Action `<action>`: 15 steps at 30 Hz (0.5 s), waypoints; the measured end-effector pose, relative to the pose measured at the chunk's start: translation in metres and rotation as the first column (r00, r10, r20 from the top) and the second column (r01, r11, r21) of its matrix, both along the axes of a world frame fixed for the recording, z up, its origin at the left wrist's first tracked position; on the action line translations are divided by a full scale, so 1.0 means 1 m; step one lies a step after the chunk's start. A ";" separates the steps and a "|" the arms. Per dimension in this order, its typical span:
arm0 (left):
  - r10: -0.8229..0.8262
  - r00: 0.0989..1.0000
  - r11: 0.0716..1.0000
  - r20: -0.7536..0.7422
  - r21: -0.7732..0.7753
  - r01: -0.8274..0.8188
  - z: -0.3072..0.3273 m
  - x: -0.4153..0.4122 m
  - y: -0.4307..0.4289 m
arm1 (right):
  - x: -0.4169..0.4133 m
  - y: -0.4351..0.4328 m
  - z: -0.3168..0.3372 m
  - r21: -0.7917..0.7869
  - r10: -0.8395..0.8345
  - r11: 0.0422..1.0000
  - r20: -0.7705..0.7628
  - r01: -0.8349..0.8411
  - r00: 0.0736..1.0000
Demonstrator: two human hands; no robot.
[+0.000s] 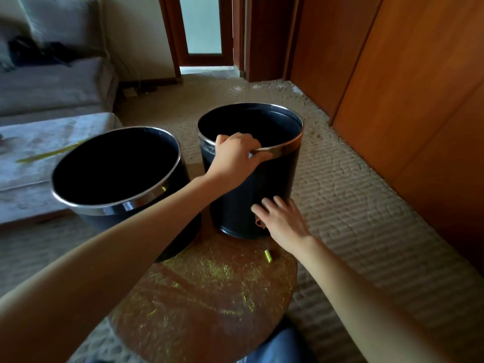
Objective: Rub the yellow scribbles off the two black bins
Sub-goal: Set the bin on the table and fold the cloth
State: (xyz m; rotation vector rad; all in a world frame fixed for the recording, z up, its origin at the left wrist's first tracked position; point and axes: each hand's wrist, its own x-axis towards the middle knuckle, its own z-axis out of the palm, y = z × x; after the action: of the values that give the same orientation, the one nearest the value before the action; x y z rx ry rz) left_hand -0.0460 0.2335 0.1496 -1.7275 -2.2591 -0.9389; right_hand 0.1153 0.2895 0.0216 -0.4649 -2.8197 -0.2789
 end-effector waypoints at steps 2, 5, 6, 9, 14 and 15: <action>-0.003 1.000 1.000 0.004 -0.028 0.003 0.002 -0.001 -0.001 | -0.001 -0.004 -0.001 -0.027 -0.010 1.000 0.014 0.010 1.000; -0.024 1.000 0.999 0.014 -0.028 0.025 -0.001 0.000 -0.012 | -0.001 -0.009 -0.003 -0.067 -0.014 0.998 0.072 0.019 0.997; -0.028 0.999 0.999 0.016 -0.034 0.029 -0.004 0.001 -0.017 | 0.000 -0.012 -0.004 -0.094 -0.012 0.995 0.091 0.021 0.996; -0.044 0.999 0.997 -0.001 -0.068 0.044 -0.014 0.002 -0.032 | 0.007 -0.021 -0.003 -0.154 0.001 0.988 0.090 0.013 0.996; -0.058 0.997 0.989 -0.043 -0.138 0.052 -0.019 0.001 -0.048 | 0.024 -0.031 0.011 -0.420 -0.115 0.905 -0.092 0.067 0.989; -0.060 0.995 0.986 -0.075 -0.160 0.047 -0.017 0.002 -0.050 | 0.028 -0.034 0.016 -0.515 -0.181 0.853 -0.144 0.083 0.973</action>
State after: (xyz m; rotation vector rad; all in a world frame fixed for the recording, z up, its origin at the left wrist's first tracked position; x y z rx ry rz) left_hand -0.0441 0.1835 0.1325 -1.8626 -2.3023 -0.7035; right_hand 0.1431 0.2556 0.0381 -0.7522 -2.6505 0.4783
